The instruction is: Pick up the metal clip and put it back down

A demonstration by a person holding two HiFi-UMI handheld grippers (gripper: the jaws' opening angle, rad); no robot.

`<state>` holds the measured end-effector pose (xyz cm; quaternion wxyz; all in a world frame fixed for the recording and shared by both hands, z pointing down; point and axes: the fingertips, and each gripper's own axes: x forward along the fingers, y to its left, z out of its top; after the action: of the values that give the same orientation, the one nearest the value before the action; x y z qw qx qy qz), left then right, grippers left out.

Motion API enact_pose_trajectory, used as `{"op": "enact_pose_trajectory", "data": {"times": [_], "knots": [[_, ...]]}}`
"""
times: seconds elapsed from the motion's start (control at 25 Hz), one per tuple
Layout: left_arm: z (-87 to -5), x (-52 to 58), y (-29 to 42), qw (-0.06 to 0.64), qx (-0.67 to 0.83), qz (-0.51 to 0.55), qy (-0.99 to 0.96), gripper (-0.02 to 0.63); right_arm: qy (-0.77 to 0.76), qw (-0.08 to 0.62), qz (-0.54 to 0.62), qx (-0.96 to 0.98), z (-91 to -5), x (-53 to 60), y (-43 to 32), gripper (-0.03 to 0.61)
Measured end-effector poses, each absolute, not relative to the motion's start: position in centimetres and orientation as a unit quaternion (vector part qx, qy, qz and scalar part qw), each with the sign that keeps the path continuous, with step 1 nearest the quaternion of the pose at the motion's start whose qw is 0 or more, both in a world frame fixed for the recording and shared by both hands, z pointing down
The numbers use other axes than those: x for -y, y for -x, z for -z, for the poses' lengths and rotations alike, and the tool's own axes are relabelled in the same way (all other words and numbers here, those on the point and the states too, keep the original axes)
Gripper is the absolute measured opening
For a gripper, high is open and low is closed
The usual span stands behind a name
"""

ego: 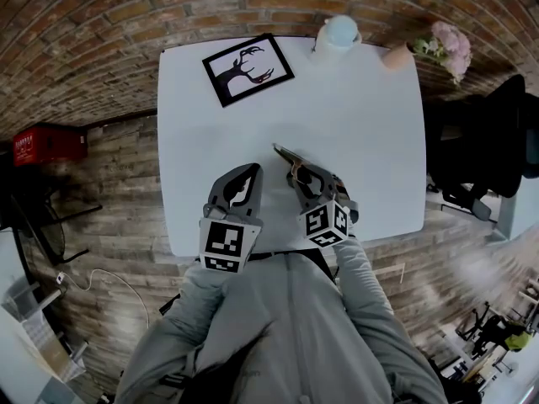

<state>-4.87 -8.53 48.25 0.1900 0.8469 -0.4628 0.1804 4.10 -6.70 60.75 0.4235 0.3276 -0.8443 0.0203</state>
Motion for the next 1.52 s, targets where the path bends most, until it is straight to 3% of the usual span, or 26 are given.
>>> {"op": "enact_pose_trajectory", "data": {"times": [0.88,1.52], "knots": [[-45.1,8.8,5.7,0.159,0.494,-0.159,-0.840,0.026,-0.358,0.360,-0.019,0.862,-54.4,8.0,-4.6,0.098],[-39.9,8.2,6.3,0.106,0.532,-0.128,-0.830,0.026,-0.420,0.210,0.001,0.883,-41.4,8.5,-6.9,0.097]]}}
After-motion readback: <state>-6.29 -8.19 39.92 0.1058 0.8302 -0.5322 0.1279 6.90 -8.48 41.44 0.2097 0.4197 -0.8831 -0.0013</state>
